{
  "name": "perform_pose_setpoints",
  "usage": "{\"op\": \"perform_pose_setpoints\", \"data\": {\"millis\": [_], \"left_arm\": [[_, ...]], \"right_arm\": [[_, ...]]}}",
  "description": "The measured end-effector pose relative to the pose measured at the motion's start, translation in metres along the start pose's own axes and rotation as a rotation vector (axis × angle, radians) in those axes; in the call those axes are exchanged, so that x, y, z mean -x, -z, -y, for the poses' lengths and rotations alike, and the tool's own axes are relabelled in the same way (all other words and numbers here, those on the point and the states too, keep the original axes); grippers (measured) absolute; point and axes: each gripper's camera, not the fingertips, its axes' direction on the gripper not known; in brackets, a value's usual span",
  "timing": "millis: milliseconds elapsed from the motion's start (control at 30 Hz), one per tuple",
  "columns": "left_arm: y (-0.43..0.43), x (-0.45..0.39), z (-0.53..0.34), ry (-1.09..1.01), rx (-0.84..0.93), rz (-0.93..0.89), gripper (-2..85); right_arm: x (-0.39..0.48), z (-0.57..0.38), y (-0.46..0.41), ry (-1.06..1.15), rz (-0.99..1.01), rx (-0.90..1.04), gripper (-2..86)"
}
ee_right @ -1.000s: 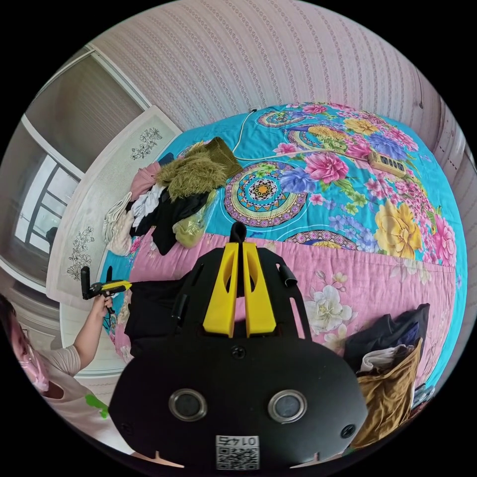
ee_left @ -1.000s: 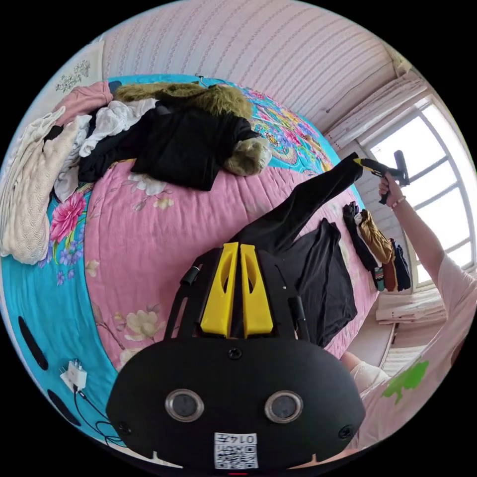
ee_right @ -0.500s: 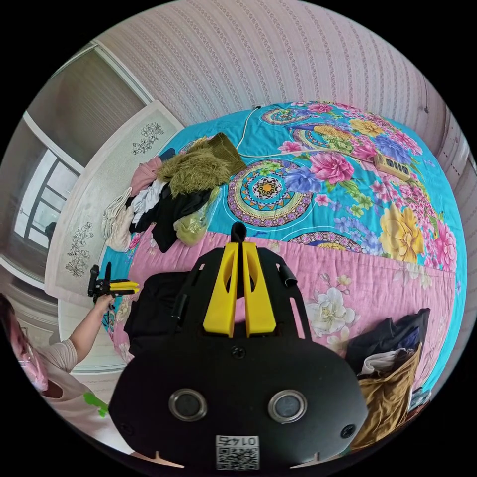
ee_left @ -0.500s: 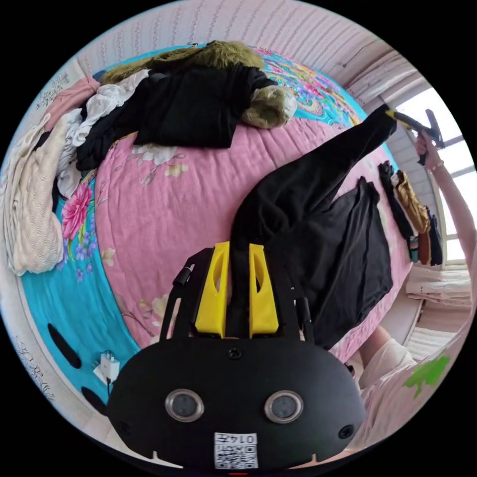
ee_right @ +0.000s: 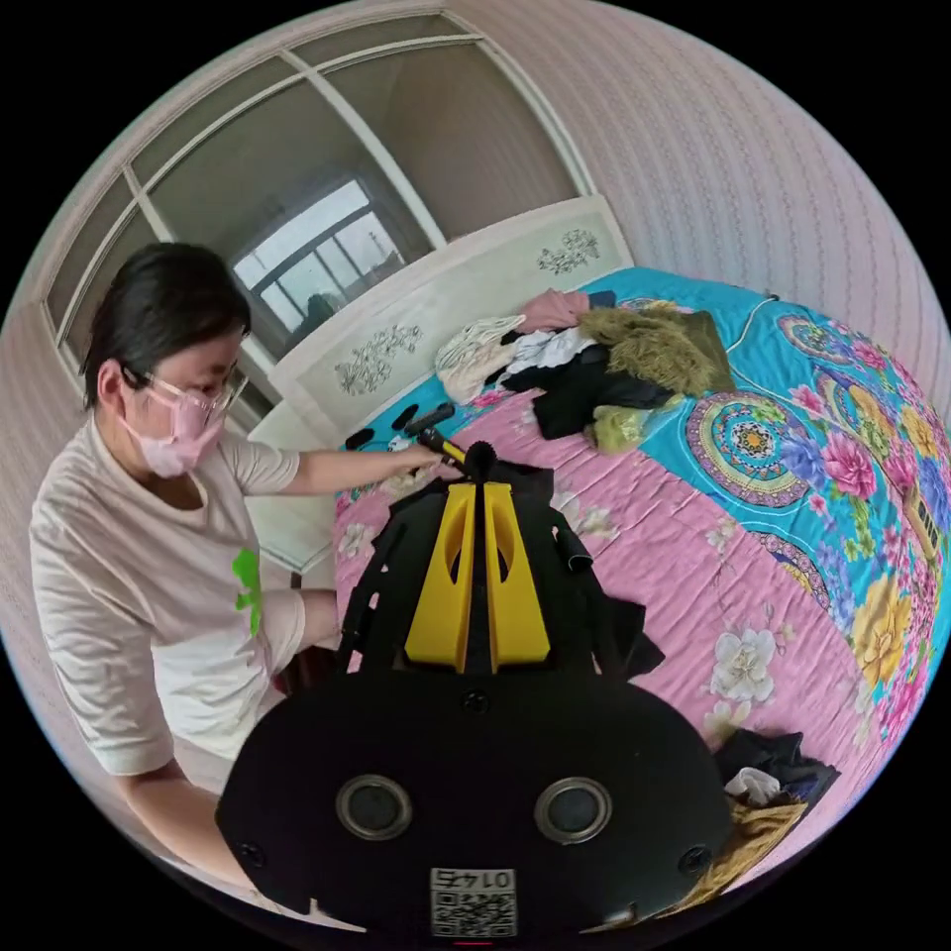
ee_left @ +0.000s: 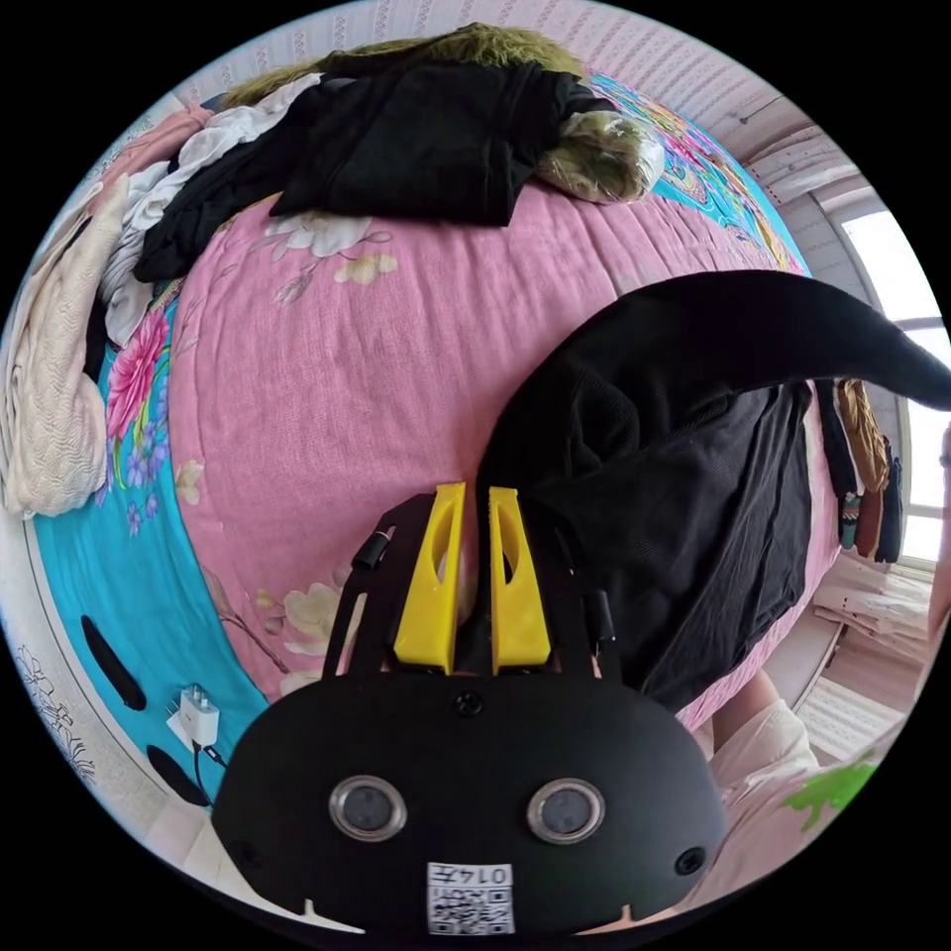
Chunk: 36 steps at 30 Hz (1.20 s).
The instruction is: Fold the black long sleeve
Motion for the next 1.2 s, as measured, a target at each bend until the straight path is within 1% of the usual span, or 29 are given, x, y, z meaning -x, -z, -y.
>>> {"op": "perform_pose_setpoints", "data": {"millis": [67, 100, 233, 267, 300, 367, 433, 500, 567, 667, 733, 767, 800, 867, 900, 967, 1033, 1067, 1100, 1200], "left_arm": [[0.000, -0.001, -0.001, 0.000, -0.003, 0.010, 4.9], [-0.001, -0.002, -0.001, 0.003, -0.004, 0.014, 4.9], [-0.002, -0.002, -0.003, 0.021, -0.011, 0.013, 4.9], [-0.002, -0.002, -0.004, 0.021, -0.013, 0.013, 4.9], [-0.003, -0.002, -0.005, 0.024, -0.017, 0.013, 4.9], [-0.003, -0.001, -0.007, 0.029, -0.025, 0.009, 4.9], [-0.004, 0.001, -0.011, 0.026, -0.043, -0.004, 5.1], [-0.002, 0.004, -0.015, 0.030, -0.063, -0.029, 5.2], [0.001, 0.008, -0.021, 0.032, -0.071, -0.067, 5.5], [0.014, 0.012, -0.036, 0.026, -0.103, -0.060, 6.1], [0.025, 0.012, -0.049, 0.021, -0.134, -0.052, 6.2], [0.027, 0.011, -0.051, 0.016, -0.146, -0.060, 6.1], [0.030, 0.006, -0.055, -0.006, -0.166, -0.090, 5.9], [0.033, -0.007, -0.056, -0.053, -0.180, -0.134, 5.5], [0.032, -0.019, -0.056, -0.085, -0.200, -0.146, 5.1], [0.025, -0.035, -0.051, -0.129, -0.188, -0.123, 4.3], [0.001, -0.047, -0.043, -0.162, -0.087, 0.010, 2.3], [-0.006, -0.048, -0.042, -0.171, -0.053, 0.029, 2.0], [-0.015, -0.047, -0.042, -0.173, -0.019, 0.028, 1.2], [-0.016, -0.037, -0.048, -0.141, -0.052, -0.035, 0.3]], "right_arm": [[0.020, -0.018, -0.027, 0.035, 0.027, 0.152, 0.5], [0.024, -0.023, -0.035, 0.035, 0.042, 0.191, 0.4], [0.043, -0.061, -0.103, 0.033, 0.061, 0.542, 0.4], [0.045, -0.074, -0.124, 0.037, 0.045, 0.647, 0.5], [0.046, -0.080, -0.135, 0.040, 0.034, 0.698, 0.5], [0.047, -0.105, -0.175, 0.075, -0.051, 0.886, 0.6], [0.044, -0.118, -0.198, 0.088, -0.137, 0.925, 0.9], [0.035, -0.125, -0.211, 0.027, -0.174, 0.878, 1.4], [0.021, -0.132, -0.218, -0.075, -0.156, 0.831, 2.7], [0.006, -0.149, -0.218, -0.190, -0.166, 0.835, 3.8], [-0.004, -0.158, -0.216, -0.258, -0.170, 0.834, 2.6], [-0.012, -0.157, -0.213, -0.301, -0.173, 0.780, 1.6], [-0.015, -0.154, -0.212, -0.309, -0.168, 0.740, 1.1], [-0.028, -0.125, -0.216, -0.290, -0.170, 0.538, 1.2], [-0.031, -0.115, -0.219, -0.270, -0.160, 0.482, 1.5], [-0.047, -0.072, -0.242, -0.209, -0.083, 0.274, 5.5], [-0.065, -0.044, -0.269, -0.211, -0.029, 0.210, 8.6], [-0.077, -0.029, -0.287, -0.218, 0.010, 0.180, 9.0], [-0.083, -0.022, -0.297, -0.228, 0.006, 0.183, 9.2], [-0.107, 0.002, -0.344, -0.274, -0.092, 0.254, 7.9]]}}
